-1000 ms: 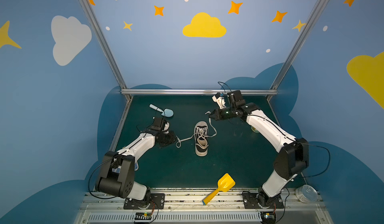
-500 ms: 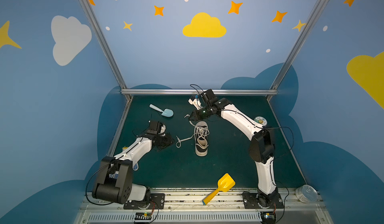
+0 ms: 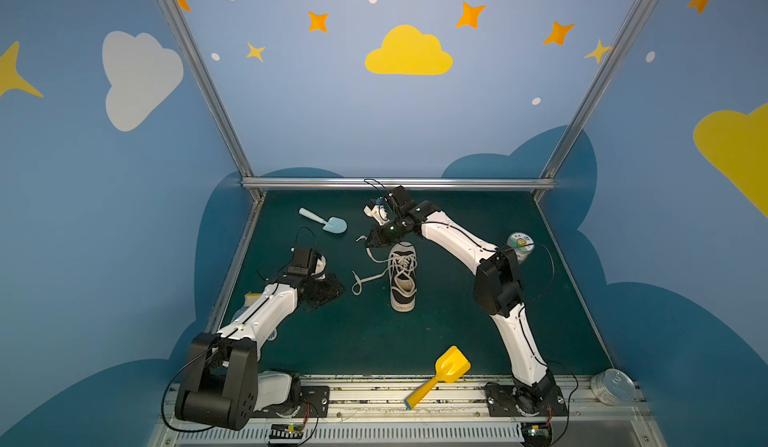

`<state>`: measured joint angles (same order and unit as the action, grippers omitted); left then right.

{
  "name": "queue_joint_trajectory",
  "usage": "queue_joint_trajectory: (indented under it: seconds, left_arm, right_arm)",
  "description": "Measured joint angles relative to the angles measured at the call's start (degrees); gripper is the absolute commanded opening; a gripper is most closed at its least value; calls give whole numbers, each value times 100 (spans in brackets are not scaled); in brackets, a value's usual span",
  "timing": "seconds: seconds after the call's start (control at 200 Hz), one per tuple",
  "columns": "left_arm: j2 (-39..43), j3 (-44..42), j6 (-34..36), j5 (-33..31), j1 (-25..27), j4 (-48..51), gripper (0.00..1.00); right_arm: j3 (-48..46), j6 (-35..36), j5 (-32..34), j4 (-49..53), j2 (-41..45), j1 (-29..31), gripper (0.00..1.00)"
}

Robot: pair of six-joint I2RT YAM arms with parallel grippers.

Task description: Tie the shoes

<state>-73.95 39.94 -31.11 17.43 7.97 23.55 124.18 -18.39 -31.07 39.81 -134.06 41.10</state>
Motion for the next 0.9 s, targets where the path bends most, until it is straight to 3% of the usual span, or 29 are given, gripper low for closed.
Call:
queue_joint_trajectory:
  seconds: [0.456, 0.536, 0.616, 0.781, 0.896]
  left_arm:
    - [452, -31, 4, -33, -11, 313, 40]
    - [542, -31, 20, -52, -11, 411, 42]
    - [603, -35, 24, -57, -11, 459, 46]
    - [629, -74, 24, -28, -11, 479, 56]
    - [629, -74, 127, -7, -9, 487, 57]
  right_arm:
    - [1158, -522, 170, -678, -1305, 0, 0]
    - [1458, -616, 192, -706, -1539, 0, 26]
    - [1633, -671, 214, -693, -1665, -2, 40]
    - [1617, -616, 282, -566, -1606, -42, 54]
    - [1235, -490, 387, -404, -1287, -83, 55]
